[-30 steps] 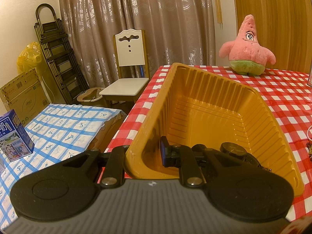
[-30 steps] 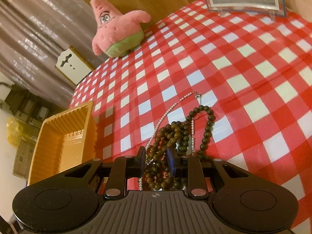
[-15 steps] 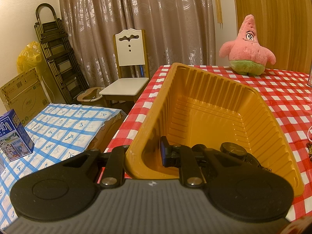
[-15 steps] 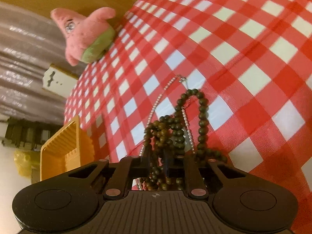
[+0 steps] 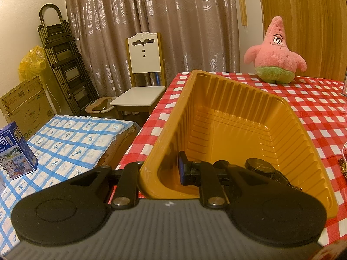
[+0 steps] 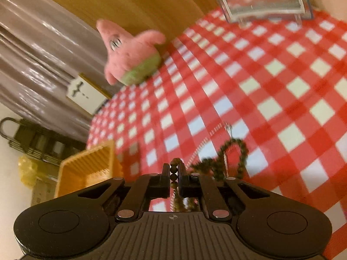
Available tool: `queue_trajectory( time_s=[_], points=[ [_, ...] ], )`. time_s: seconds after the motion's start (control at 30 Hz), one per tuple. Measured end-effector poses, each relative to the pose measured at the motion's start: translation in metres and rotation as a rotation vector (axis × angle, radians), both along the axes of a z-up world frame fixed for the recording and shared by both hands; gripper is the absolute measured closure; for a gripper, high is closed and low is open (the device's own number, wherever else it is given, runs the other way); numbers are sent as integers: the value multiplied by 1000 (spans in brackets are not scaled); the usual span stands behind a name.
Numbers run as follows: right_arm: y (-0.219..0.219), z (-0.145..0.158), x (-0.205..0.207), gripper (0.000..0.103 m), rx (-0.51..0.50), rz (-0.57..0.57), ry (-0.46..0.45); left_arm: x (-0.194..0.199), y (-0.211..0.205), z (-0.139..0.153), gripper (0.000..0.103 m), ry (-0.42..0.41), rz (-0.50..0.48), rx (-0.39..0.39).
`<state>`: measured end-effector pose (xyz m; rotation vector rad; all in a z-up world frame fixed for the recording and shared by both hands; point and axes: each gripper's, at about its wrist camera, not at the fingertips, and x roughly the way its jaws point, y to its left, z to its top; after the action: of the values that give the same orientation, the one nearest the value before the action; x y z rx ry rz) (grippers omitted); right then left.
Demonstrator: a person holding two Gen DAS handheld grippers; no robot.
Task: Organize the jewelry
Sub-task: 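Lift the bead necklace high and swing it over the orange tray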
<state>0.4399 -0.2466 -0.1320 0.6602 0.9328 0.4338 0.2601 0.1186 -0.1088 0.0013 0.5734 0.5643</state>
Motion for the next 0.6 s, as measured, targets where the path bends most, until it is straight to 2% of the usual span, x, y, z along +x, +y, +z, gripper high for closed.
queue_trajectory(
  time_s=[0.23,0.6],
  points=[
    [-19,42,-9,96,76,-8,-96,0,0,0,86,0,0,1],
    [-36,105,-16,96,119,12,-232,0,0,0,86,-1,0,5]
  ],
)
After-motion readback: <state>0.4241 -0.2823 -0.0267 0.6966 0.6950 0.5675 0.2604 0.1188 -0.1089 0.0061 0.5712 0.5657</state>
